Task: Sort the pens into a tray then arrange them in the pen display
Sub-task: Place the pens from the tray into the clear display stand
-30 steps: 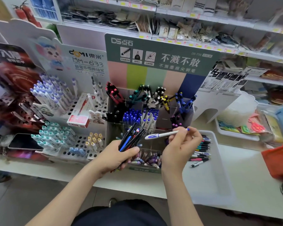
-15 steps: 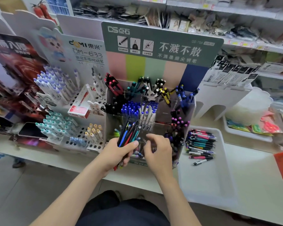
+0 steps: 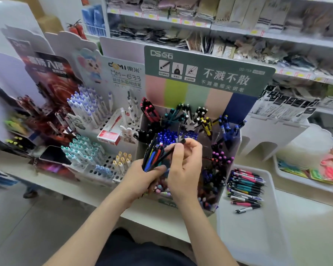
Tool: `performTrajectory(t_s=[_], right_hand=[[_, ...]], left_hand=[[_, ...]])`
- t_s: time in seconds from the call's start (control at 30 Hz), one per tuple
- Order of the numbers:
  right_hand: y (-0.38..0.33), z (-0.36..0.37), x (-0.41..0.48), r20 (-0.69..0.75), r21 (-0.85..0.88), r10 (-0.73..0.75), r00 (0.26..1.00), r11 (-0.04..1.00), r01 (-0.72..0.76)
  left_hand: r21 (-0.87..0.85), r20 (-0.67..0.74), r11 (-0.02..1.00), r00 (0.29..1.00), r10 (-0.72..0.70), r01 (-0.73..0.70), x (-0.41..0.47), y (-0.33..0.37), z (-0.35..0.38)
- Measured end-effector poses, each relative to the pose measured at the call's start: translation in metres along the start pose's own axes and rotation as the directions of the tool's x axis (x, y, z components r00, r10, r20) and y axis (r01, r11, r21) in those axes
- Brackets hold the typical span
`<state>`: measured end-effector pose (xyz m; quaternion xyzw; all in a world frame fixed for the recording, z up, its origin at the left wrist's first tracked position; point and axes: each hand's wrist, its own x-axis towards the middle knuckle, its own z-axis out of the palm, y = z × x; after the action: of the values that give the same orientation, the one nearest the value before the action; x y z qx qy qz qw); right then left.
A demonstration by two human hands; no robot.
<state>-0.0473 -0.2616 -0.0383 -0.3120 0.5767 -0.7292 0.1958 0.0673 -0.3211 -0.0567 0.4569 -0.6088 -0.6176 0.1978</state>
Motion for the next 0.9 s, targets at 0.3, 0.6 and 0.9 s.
performTrajectory(t_s=[0.3, 0.6, 0.9], right_hand=[[0.018, 0.020, 0.039, 0.158, -0.314, -0.352, 0.923, 0.868, 0.385], [0.056, 0.032, 0.055, 0.398, -0.774, -0.332, 0.855, 0.380, 0.507], [0.048, 0.037, 0.083, 0.542, -0.793, -0.270, 0.796, 0.148, 0.590]], left_hand=[[-0.076, -0.481, 0.991, 0.875, 0.057, -0.106, 0.021, 0.004, -0.031], [-0.054, -0.347, 0.995, 0.936, 0.057, -0.080, 0.041, 0.023, -0.047], [-0.033, -0.313, 0.984, 0.937, 0.156, -0.175, 0.050, 0.030, -0.063]])
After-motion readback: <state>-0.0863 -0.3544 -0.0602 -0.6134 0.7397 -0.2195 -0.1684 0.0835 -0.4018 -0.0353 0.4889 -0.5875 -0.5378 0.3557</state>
